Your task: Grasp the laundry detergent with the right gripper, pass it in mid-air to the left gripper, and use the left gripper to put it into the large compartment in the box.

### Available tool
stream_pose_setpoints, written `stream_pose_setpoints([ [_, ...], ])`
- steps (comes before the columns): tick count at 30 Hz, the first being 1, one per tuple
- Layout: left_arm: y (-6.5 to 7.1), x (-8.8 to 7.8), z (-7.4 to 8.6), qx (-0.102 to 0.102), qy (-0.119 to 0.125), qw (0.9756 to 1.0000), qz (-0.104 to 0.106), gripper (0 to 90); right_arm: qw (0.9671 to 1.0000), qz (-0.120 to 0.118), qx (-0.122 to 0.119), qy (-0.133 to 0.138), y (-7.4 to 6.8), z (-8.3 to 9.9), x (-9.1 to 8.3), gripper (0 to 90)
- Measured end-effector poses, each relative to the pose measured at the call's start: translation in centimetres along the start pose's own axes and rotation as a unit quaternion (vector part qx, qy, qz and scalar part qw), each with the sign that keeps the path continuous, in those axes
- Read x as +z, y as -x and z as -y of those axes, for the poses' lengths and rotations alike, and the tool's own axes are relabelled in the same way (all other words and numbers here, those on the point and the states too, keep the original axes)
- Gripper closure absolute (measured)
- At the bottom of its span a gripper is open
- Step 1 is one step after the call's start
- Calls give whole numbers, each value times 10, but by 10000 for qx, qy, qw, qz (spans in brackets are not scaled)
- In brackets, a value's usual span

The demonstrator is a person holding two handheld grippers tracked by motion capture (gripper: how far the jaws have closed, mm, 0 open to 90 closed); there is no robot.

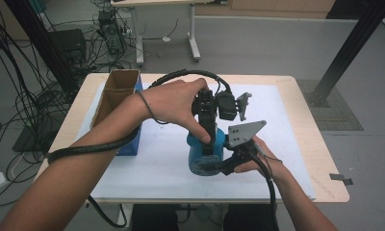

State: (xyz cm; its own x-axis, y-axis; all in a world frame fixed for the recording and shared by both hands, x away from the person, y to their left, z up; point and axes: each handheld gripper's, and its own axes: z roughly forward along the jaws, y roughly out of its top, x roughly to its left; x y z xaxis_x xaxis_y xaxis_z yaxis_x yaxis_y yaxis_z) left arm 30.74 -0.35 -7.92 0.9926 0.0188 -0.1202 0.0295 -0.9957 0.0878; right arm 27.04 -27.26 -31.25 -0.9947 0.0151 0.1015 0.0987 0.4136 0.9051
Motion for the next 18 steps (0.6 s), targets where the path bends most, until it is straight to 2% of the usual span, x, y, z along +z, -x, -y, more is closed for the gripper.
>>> stream_pose_setpoints([
  [10,0,2,-3,29,-36,10000,6,86,10000,-32,-9,-14,1,-1,1,418],
  [18,0,4,-6,26,-105,9999,-3,128,10000,-26,-21,2,1,-2,0,418],
])
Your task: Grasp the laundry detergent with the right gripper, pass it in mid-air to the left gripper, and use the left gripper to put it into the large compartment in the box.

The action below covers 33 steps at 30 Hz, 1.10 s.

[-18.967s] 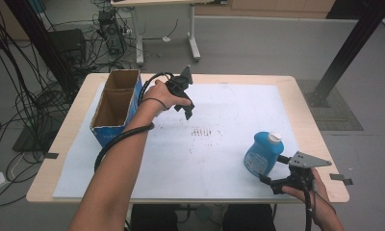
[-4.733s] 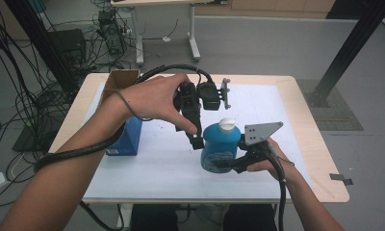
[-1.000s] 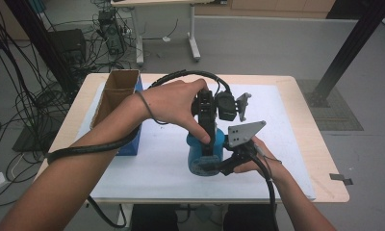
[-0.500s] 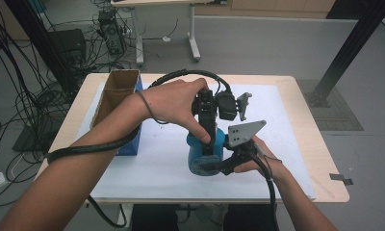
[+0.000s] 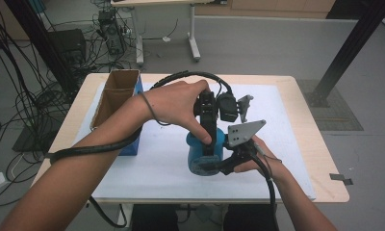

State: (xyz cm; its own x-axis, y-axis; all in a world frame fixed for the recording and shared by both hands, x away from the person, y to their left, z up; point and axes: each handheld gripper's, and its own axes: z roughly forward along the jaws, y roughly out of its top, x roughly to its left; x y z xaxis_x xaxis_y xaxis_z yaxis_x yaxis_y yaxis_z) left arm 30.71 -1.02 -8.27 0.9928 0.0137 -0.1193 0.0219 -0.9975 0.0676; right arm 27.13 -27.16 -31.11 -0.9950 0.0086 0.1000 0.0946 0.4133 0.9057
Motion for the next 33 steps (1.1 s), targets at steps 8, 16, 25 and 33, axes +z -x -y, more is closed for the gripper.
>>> stream_pose_setpoints([
  [8,0,2,-3,17,-66,10000,-18,161,10000,19,2,11,0,0,-1,418],
  [16,0,4,-4,8,-85,10000,18,184,10000,34,-24,34,0,1,-1,418],
  [25,-2,5,-6,-10,-101,9999,44,227,10000,32,-14,40,1,1,-1,418],
  [33,-3,5,-6,-10,-98,9999,68,323,10000,53,-1,47,1,2,-2,418],
])
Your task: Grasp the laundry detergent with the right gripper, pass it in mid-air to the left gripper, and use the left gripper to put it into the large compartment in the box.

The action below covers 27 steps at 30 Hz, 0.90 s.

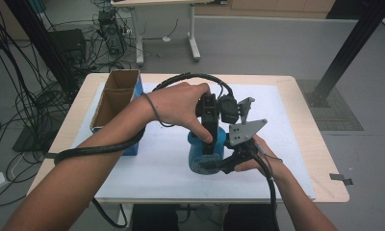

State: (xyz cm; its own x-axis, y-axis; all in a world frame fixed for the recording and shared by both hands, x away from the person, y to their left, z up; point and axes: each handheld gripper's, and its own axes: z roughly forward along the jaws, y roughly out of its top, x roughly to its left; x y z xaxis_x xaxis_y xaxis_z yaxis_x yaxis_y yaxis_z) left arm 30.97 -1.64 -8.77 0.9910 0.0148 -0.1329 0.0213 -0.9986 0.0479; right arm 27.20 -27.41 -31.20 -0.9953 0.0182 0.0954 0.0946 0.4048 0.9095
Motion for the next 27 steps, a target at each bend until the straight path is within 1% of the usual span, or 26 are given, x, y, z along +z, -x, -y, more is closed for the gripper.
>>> stream_pose_setpoints([
  [2,-1,0,0,-5,22,10000,28,341,10000,2,6,8,0,0,0,418],
  [4,0,-1,1,-16,27,10000,9,365,10000,15,7,14,0,1,0,418],
  [9,1,-1,1,-79,60,10000,-6,367,10000,5,5,25,1,1,0,418],
  [14,4,-2,0,-139,25,9999,-37,369,10000,-21,-2,30,1,0,0,418],
  [27,5,-3,0,-172,1,9998,-54,369,10000,-35,10,73,1,0,1,418],
])
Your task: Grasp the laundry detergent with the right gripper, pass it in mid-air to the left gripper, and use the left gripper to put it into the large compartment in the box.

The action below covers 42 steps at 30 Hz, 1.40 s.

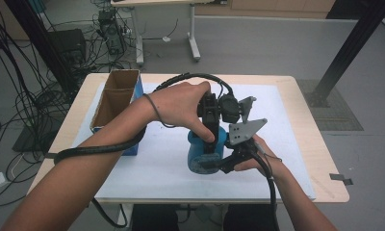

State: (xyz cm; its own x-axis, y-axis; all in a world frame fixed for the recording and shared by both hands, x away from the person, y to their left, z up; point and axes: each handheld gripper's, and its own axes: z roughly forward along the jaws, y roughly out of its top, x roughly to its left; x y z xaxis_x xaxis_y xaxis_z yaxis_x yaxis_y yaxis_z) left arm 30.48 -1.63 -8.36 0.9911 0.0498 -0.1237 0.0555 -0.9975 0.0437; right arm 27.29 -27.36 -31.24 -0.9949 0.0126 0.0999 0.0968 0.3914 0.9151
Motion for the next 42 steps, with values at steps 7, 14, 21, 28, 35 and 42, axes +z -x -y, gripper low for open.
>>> stream_pose_setpoints([
  [7,0,0,1,-2,-5,10000,11,369,10000,3,-2,-23,0,-1,0,418],
  [14,0,0,3,-7,12,10000,-2,369,10000,-1,-3,-27,0,-2,2,418],
  [21,0,-1,5,-11,14,10000,-13,370,10000,-20,8,-34,1,-3,3,418],
  [28,0,0,7,-41,26,10000,1,370,10000,-37,8,-11,2,-3,5,418],
  [35,0,-1,8,-47,48,10000,-7,370,10000,-47,12,22,2,-2,6,418],
  [42,1,-1,8,-54,35,10000,-18,370,10000,-45,3,24,2,-2,6,418],
])
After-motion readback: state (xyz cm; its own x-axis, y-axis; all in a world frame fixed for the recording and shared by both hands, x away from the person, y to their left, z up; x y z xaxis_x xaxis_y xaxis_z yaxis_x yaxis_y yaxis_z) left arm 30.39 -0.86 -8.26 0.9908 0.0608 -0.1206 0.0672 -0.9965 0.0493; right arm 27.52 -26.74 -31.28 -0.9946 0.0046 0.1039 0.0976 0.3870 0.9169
